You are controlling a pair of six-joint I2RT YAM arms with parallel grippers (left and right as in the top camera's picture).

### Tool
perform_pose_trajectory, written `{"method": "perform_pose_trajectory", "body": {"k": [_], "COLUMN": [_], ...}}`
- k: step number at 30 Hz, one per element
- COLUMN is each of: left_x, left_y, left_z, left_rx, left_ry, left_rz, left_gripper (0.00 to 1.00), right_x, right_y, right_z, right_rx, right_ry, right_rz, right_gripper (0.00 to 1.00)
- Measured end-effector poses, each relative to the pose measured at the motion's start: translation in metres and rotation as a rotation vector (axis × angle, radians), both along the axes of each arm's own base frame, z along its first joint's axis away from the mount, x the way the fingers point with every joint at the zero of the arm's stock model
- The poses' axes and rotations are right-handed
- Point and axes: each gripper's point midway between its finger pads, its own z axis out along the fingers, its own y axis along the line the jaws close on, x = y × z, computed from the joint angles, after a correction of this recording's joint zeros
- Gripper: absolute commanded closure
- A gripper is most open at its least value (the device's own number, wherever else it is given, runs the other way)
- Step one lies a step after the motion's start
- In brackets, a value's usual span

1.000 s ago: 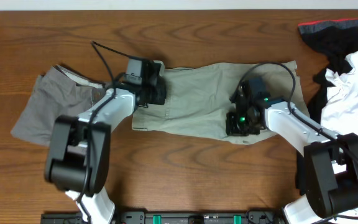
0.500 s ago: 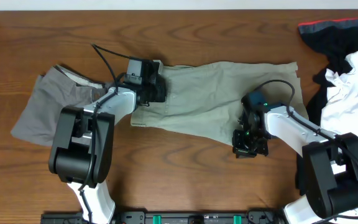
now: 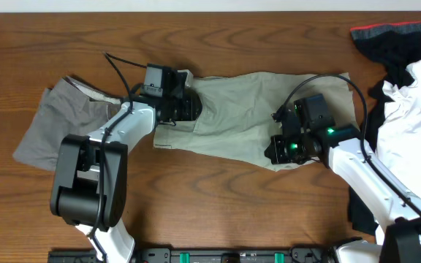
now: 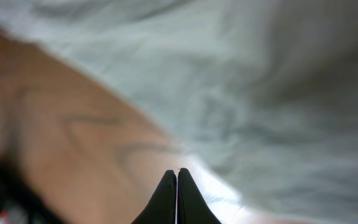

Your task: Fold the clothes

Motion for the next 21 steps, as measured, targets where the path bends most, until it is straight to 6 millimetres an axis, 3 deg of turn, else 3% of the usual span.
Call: {"method": "perform_pose_trajectory", "body": {"k": [4, 10, 21], "left_x": [-0.002, 0.002, 0.015], "left_y": [-0.005, 0.002, 0.03], "left_z": [-0.002, -0.007, -0.014], "left_rx": [0.028, 0.101, 0.255], "left_ry": [-0.007, -0.025, -0.068], "left_rz": [-0.007, 0.022, 0.117], "left_gripper": [0.6, 0.61, 0.62], "right_x": [0.018, 0.023, 0.02], "right_y": [-0.008, -0.014, -0.013], "right_z": [-0.021, -0.069, -0.072], "right_rx": [-0.063, -0.12, -0.124], "right_ry": [0.001, 0.099, 0.197], "right_rz": [-0.078, -0.15, -0.19], "right_gripper": [0.99, 0.99, 0.99]}}
